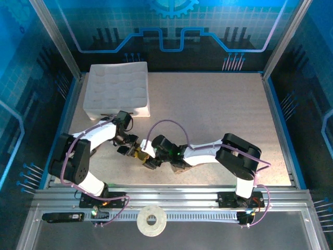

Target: Roll the socks

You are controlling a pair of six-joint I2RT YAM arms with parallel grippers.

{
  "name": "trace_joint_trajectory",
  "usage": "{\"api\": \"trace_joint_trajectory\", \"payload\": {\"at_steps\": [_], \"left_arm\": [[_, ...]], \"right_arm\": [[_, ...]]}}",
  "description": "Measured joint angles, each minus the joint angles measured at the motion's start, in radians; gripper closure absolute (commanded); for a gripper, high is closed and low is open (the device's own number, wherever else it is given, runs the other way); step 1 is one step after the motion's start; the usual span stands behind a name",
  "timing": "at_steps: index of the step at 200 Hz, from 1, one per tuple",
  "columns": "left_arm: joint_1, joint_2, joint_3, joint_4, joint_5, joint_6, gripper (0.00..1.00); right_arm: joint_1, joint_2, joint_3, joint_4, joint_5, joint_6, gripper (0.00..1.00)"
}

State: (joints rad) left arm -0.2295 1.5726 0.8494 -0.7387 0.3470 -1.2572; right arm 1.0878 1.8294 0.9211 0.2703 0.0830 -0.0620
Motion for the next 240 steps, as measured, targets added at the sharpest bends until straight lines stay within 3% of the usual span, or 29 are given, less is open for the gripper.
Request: {"api": "trace_joint_trajectory", "payload": {"at_steps": [79, 146, 164, 201, 240], "left_arm": [[0.016, 0.091, 0.082, -0.078, 0.026, 0.028, 0.94], [0.032, 0.122, 0.115, -0.093, 0.025, 0.03, 0.94], [0.034, 0.13, 0.124, -0.103, 0.026, 0.033, 0.94], [0.035, 0.146, 0.142, -0.122, 0.027, 0.056, 0.94], [0.037, 0.162, 0.158, -0.139, 0.031, 0.061, 0.94]], "right_arm": [[0.058, 0.036, 0.119, -0.035, 0.078, -0.193, 0.3], [0.057, 0.074, 0.158, -0.044, 0.174, -0.227, 0.46], [0.057, 0.073, 0.151, -0.031, 0.179, -0.227, 0.44], [0.05, 0.029, 0.054, -0.005, 0.17, -0.187, 0.29], [0.023, -0.002, -0.019, 0.013, 0.104, -0.116, 0.27]]}}
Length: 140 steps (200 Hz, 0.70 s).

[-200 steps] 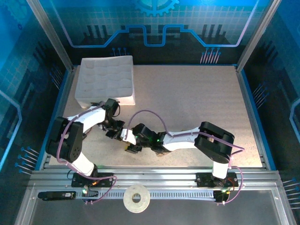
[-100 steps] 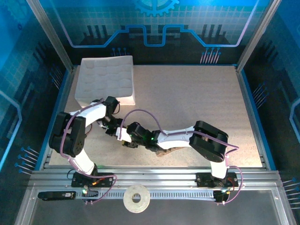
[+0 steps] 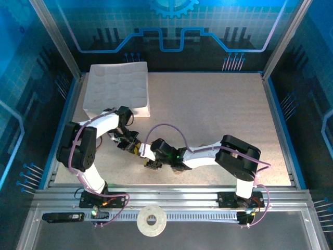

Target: Roll the socks

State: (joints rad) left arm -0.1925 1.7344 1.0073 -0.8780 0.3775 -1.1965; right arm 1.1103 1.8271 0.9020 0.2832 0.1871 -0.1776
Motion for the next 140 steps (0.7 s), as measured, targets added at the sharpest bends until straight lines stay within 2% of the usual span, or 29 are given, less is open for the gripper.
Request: {"api": "trace_joint_trajectory", "payload": {"at_steps": [72, 119, 140], "left_arm": [[0.001, 0.011, 0.011, -0.012, 0.003, 0.003, 0.94], [0.001, 0.011, 0.012, -0.013, 0.004, 0.003, 0.94], [0.001, 0.011, 0.012, -0.013, 0.005, 0.002, 0.94]], "right_arm": [[-0.086, 0.048, 0.096, 0.032, -0.213, 0.15, 0.27], [-0.117, 0.129, 0.15, 0.0, -0.319, 0.225, 0.35], [-0.131, 0.15, 0.158, -0.02, -0.355, 0.257, 0.44]]}}
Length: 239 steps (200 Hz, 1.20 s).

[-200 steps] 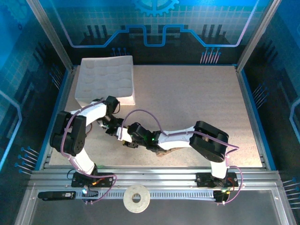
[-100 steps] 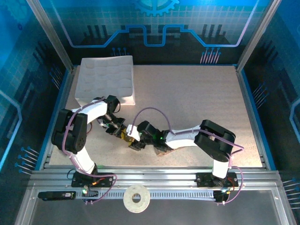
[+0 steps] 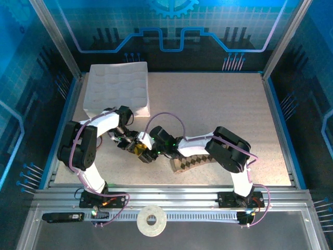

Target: Roll the socks

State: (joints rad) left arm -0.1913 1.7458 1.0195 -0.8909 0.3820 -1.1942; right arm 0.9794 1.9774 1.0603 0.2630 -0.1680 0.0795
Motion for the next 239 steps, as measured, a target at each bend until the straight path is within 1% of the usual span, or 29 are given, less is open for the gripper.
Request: {"api": "trace_joint_trajectory", "payload": {"at_steps": [24, 40, 61, 73, 87, 110, 137, 154, 163, 182, 189, 239], "left_arm": [[0.0, 0.0, 0.0, 0.001, 0.001, 0.0, 0.95], [0.0, 0.0, 0.0, 0.002, 0.001, 0.0, 0.94], [0.0, 0.0, 0.0, 0.005, 0.001, 0.0, 0.93], [0.002, -0.003, 0.0, 0.007, -0.002, 0.0, 0.88], [0.003, -0.013, -0.002, 0.016, -0.015, 0.001, 0.78], [0.002, -0.049, -0.023, 0.057, -0.048, 0.004, 0.53], [0.006, -0.099, -0.048, 0.088, -0.09, -0.022, 0.32], [0.002, -0.151, -0.067, 0.089, -0.116, -0.048, 0.15], [0.002, -0.182, -0.072, 0.085, -0.128, -0.058, 0.08], [0.003, -0.229, -0.074, 0.079, -0.163, -0.096, 0.04], [0.003, -0.236, -0.074, 0.085, -0.164, -0.112, 0.01], [-0.005, -0.226, -0.051, 0.163, -0.158, -0.188, 0.01]], "right_arm": [[-0.008, 0.003, 0.003, -0.007, -0.037, 0.024, 0.57], [-0.014, 0.004, 0.009, -0.017, -0.053, 0.042, 0.62], [-0.023, 0.005, 0.018, -0.036, -0.076, 0.059, 0.8], [-0.028, 0.005, 0.025, -0.048, -0.087, 0.073, 0.9], [-0.037, 0.007, 0.036, -0.064, -0.1, 0.093, 1.0], [-0.055, 0.03, 0.084, -0.105, -0.132, 0.125, 1.0], [-0.073, 0.055, 0.14, -0.163, -0.16, 0.151, 1.0], [-0.084, 0.06, 0.145, -0.176, -0.184, 0.172, 1.0], [-0.089, 0.061, 0.144, -0.181, -0.192, 0.18, 1.0], [-0.097, 0.061, 0.138, -0.169, -0.203, 0.192, 1.0], [-0.097, 0.061, 0.138, -0.17, -0.206, 0.194, 1.0], [-0.097, 0.064, 0.132, -0.169, -0.216, 0.198, 1.0]]}}
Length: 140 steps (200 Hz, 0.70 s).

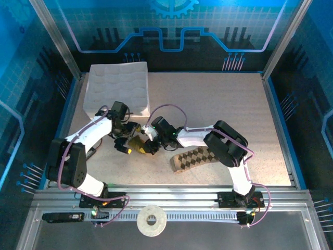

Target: Roll the socks

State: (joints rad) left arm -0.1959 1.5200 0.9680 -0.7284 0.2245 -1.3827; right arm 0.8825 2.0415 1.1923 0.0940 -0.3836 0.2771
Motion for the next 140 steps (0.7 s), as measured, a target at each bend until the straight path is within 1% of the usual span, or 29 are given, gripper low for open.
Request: {"api": "trace_joint_trajectory", "payload": {"at_steps": [20, 55, 98, 140], "left_arm": [[-0.012, 0.039, 0.037, 0.007, 0.004, -0.006, 0.01], [-0.045, 0.172, 0.158, -0.084, 0.003, 0.021, 0.01], [-0.045, 0.212, 0.176, -0.135, -0.023, 0.023, 0.01], [-0.052, 0.294, 0.183, -0.146, -0.045, 0.024, 0.01]], "right_arm": [[0.0, 0.001, 0.001, 0.0, -0.002, 0.0, 1.0], [0.0, 0.001, 0.001, -0.006, -0.003, 0.004, 1.0], [0.0, 0.001, 0.001, -0.013, -0.012, 0.005, 1.0], [0.0, 0.001, 0.001, -0.02, -0.019, 0.009, 1.0]]}}
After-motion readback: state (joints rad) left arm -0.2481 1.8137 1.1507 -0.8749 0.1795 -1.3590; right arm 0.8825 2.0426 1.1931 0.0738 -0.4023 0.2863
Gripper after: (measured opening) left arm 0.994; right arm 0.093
